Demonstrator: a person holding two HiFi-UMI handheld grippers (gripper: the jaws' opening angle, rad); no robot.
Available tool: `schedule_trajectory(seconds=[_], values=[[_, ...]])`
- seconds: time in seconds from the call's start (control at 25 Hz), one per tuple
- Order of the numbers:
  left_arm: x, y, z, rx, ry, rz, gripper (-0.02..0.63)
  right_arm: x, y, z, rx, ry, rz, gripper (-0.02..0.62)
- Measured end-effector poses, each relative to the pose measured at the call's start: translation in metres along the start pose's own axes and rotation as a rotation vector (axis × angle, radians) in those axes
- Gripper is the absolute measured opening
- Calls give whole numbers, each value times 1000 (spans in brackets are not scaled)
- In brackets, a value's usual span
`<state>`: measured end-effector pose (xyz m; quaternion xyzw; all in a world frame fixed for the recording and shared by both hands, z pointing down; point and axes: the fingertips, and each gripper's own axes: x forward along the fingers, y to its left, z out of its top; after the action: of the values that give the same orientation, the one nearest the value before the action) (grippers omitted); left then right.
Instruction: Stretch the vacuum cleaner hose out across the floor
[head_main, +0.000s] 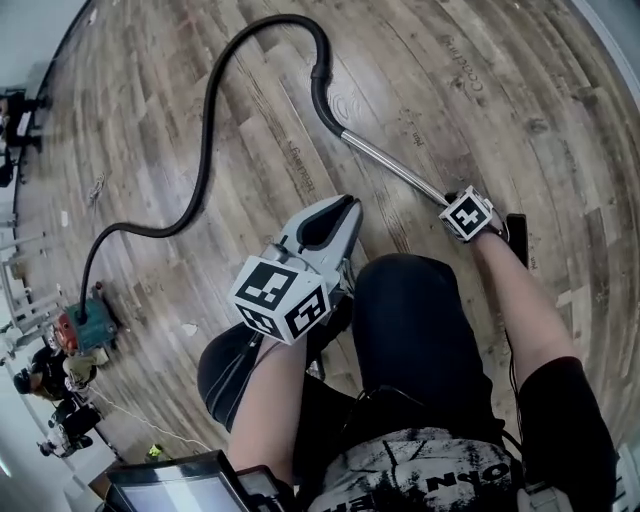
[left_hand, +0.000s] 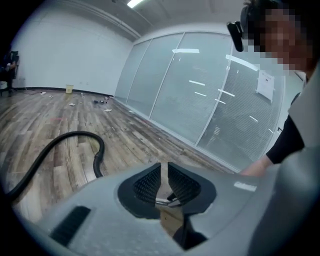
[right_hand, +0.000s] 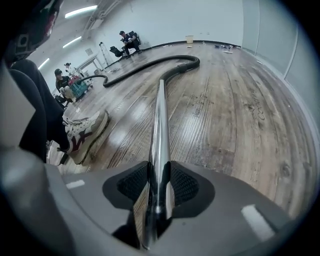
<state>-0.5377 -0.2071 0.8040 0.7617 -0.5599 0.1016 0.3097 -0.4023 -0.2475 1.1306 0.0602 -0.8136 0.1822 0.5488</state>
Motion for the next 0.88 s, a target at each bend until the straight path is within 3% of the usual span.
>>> schedule_trajectory(seconds=[0.08,0.32,0.48,0.56,0.76,0.88], values=[[16,27,-30,-73,69,11,93,1,3,-6,28,7,8,152],[102,75,-149,-411,229,23,234,-14,15,-3,47,18,8,152],[163,62,-187,-692,189,-58,299,-33,13,12,23,9,-13,152],[185,58,-199,-791,169,-73,317,-42,15,14,30,15,-15,152],[226,60,-194,-979,61,-118,330,-56,14,24,16,11,-19,152],[244,62,-188,-970,52,-109,321,-65,12,25,-6,15,-44,152]])
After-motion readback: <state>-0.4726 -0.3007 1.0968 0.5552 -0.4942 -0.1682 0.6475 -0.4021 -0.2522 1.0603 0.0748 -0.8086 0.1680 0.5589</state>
